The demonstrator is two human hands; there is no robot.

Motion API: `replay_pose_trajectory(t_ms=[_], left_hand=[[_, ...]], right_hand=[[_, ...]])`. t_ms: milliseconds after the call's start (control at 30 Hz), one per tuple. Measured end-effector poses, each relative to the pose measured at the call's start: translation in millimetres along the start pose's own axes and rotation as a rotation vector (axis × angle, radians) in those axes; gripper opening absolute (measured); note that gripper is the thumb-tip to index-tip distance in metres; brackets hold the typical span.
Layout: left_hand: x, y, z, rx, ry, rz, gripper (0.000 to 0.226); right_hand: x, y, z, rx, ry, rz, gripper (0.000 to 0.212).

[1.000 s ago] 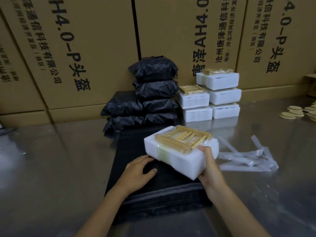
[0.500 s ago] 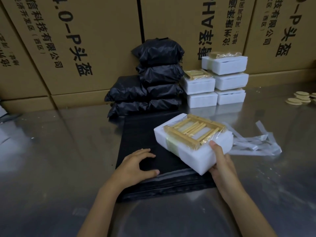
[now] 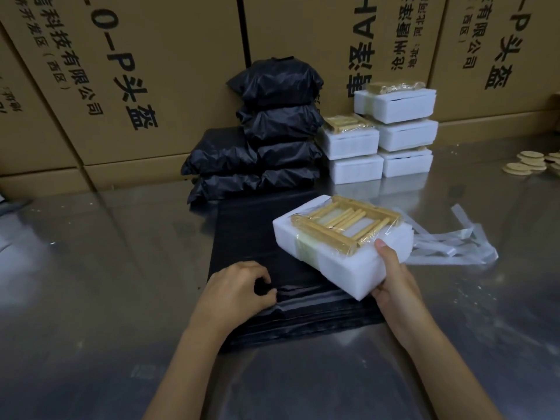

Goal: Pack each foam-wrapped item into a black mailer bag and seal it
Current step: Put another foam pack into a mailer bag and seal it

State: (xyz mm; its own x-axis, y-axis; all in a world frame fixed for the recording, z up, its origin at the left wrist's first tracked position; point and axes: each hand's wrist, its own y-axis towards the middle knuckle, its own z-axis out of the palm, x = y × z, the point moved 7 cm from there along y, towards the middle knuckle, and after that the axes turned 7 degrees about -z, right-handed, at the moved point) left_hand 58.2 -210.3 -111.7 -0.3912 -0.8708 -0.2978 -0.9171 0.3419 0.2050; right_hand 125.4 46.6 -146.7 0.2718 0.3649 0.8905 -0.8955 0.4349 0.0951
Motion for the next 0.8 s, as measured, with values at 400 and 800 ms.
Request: replay_pose_trajectory(t_ms=[400, 800], left_hand=[[18.0, 1.9, -12.2, -0.061, -0.14, -0.053, 0.042], [27.1, 6.5, 3.5, -0.039, -0.262, -0.115, 0.053]], right_hand=[[0.3, -1.7, 1.4, 0.036, -0.007, 0.004, 0.07], [3.7, -2.1, -0.1, -0.015, 0.137, -0.012, 0.04]])
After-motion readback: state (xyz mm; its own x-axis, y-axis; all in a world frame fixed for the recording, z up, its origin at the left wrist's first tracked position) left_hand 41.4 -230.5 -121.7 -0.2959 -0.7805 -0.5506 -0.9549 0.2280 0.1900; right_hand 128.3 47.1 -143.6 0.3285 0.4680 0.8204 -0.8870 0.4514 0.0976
